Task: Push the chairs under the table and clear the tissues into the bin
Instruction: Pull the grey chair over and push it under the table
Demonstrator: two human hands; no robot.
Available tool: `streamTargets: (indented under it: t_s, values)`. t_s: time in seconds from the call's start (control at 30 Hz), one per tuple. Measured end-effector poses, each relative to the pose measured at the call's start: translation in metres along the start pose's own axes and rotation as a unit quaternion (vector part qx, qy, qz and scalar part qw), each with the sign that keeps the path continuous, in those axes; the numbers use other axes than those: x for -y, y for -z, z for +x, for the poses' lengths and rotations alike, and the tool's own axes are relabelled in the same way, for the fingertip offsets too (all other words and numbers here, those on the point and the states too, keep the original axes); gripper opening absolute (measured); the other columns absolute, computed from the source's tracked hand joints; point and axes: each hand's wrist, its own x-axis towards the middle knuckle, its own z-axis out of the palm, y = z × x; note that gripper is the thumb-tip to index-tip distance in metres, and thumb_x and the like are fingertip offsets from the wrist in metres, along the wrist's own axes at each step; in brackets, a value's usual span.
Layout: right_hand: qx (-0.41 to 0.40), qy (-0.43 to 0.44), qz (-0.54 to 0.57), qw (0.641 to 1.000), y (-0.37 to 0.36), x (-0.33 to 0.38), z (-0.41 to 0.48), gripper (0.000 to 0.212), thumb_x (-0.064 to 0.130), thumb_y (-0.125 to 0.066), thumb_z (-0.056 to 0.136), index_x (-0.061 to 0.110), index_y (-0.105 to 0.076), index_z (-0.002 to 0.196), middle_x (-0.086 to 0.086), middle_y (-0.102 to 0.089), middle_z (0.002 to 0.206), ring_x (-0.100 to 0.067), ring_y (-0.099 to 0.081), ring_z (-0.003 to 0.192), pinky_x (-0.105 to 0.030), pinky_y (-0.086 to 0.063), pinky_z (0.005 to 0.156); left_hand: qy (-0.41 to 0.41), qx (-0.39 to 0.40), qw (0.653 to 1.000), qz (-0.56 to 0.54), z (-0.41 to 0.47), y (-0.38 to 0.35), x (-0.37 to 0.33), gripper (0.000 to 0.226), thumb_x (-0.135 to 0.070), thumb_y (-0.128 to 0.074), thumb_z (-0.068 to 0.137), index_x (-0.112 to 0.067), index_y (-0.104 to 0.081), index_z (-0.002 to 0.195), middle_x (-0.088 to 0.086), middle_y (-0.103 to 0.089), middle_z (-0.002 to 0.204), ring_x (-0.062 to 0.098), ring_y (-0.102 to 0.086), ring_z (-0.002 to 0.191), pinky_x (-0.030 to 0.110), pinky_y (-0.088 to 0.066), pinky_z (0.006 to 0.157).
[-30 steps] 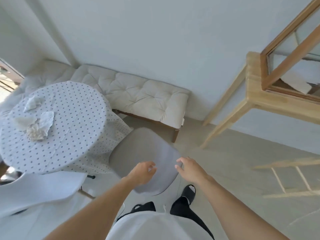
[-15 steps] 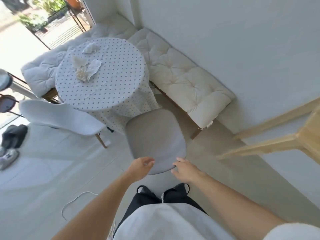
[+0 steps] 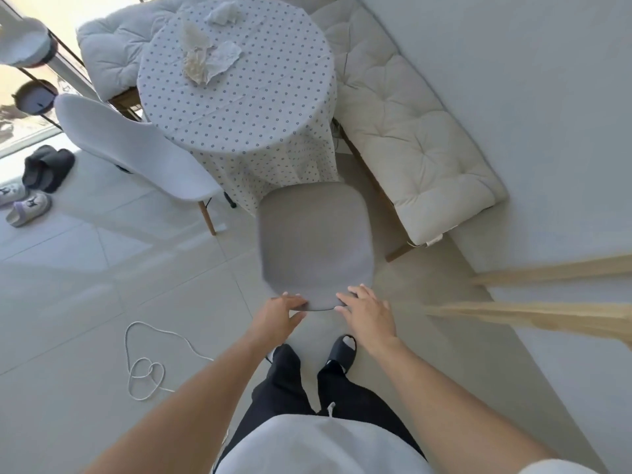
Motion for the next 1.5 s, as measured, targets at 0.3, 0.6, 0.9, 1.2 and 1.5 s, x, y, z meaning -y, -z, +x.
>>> streamTargets:
  t_s: [0.3, 0.6, 0.9, 1.2, 1.5]
  values:
    - [-0.019, 0.005, -0.033, 0.999, -0.002, -0.002, 0.012, 0.037, 0.047, -0.052, 0.104, 0.039, -0.062, 0.138, 0.003, -0.054, 0.15, -0.017, -0.038, 0.145, -0.043, -0.039, 0.096, 0.054, -0.067, 0.995, 0.045, 0.01, -0.02, -0.012, 0.029, -0.02, -0.063, 0.1, -0.031, -0.072, 0.125, -0.002, -0.071, 0.131, 0.027, -0.064, 0.125, 0.046, -0.057, 0.095]
    - [-0.018, 0.034, -0.155, 0.987, 0.014, 0.007, 0.027, 0.029, 0.037, -0.056, 0.105, 0.035, -0.059, 0.134, 0.001, -0.06, 0.133, -0.021, -0.049, 0.126, -0.039, -0.041, 0.084, 0.054, -0.092, 0.993, 0.056, 0.019, -0.001, -0.018, 0.028, -0.015, -0.058, 0.101, -0.026, -0.075, 0.12, -0.003, -0.073, 0.118, 0.025, -0.068, 0.11, 0.038, -0.057, 0.089]
    - [-0.024, 0.057, -0.201, 0.978, 0.049, 0.033, 0.085, 0.034, 0.044, -0.042, 0.108, 0.033, -0.06, 0.135, -0.001, -0.062, 0.13, -0.024, -0.051, 0.124, -0.044, -0.041, 0.091, 0.062, -0.088, 0.992, 0.068, 0.06, 0.055, -0.007, 0.029, -0.021, -0.057, 0.098, -0.033, -0.074, 0.117, -0.003, -0.075, 0.114, 0.028, -0.069, 0.107, 0.04, -0.059, 0.081]
    - [-0.012, 0.053, -0.211, 0.976, 0.086, 0.047, 0.146, 0.035, 0.042, -0.042, 0.109, 0.035, -0.055, 0.141, 0.0, -0.061, 0.136, -0.023, -0.05, 0.128, -0.047, -0.038, 0.096, 0.081, -0.04, 0.995, 0.037, 0.128, 0.11, 0.004, 0.025, -0.029, -0.075, 0.089, -0.033, -0.079, 0.113, -0.004, -0.078, 0.108, 0.028, -0.07, 0.106, 0.038, -0.059, 0.084]
    - [-0.001, 0.017, -0.23, 0.973, 0.12, 0.031, 0.171, 0.038, 0.036, -0.046, 0.107, 0.029, -0.054, 0.144, -0.001, -0.055, 0.148, -0.023, -0.046, 0.139, -0.053, -0.04, 0.102, -0.006, -0.021, 0.991, 0.13, 0.162, 0.124, -0.012, 0.032, -0.042, -0.062, 0.097, -0.038, -0.069, 0.128, -0.003, -0.076, 0.114, 0.028, -0.07, 0.108, 0.038, -0.059, 0.08]
